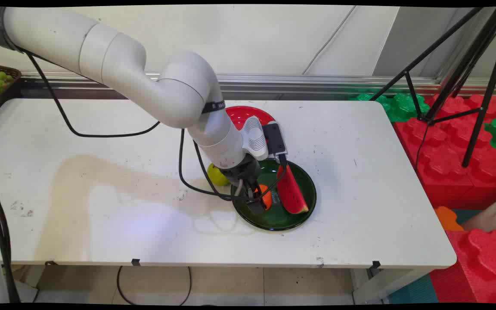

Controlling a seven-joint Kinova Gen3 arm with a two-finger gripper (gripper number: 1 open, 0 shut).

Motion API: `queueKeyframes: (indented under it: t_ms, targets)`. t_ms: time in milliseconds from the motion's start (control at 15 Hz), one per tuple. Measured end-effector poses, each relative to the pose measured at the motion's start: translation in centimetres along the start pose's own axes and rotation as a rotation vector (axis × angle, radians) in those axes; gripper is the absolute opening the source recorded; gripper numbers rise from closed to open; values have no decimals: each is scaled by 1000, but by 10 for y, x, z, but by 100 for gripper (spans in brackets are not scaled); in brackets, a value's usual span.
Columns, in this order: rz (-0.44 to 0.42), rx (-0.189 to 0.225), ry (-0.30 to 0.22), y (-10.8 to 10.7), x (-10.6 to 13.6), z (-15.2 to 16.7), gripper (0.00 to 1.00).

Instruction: Pick up the eggplant from the red plate

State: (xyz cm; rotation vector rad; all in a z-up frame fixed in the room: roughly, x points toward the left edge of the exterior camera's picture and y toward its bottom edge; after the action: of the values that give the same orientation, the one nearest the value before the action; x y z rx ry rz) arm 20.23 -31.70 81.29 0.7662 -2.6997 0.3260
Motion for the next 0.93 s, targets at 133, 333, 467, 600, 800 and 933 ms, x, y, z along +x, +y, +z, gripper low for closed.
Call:
queueKeyframes:
  t_ms: [133, 333, 467, 600, 800, 933]
  targets:
    - [12, 5, 6, 0, -1, -5, 100]
    - [23, 16, 20, 0, -2, -16, 100]
    - [25, 25, 34, 0, -2, -26, 100]
    - [23, 36, 53, 0, -2, -37, 100]
    - [22, 57, 94, -2, -2, -60, 100]
    - [21, 78, 131, -5, -4, -82, 100]
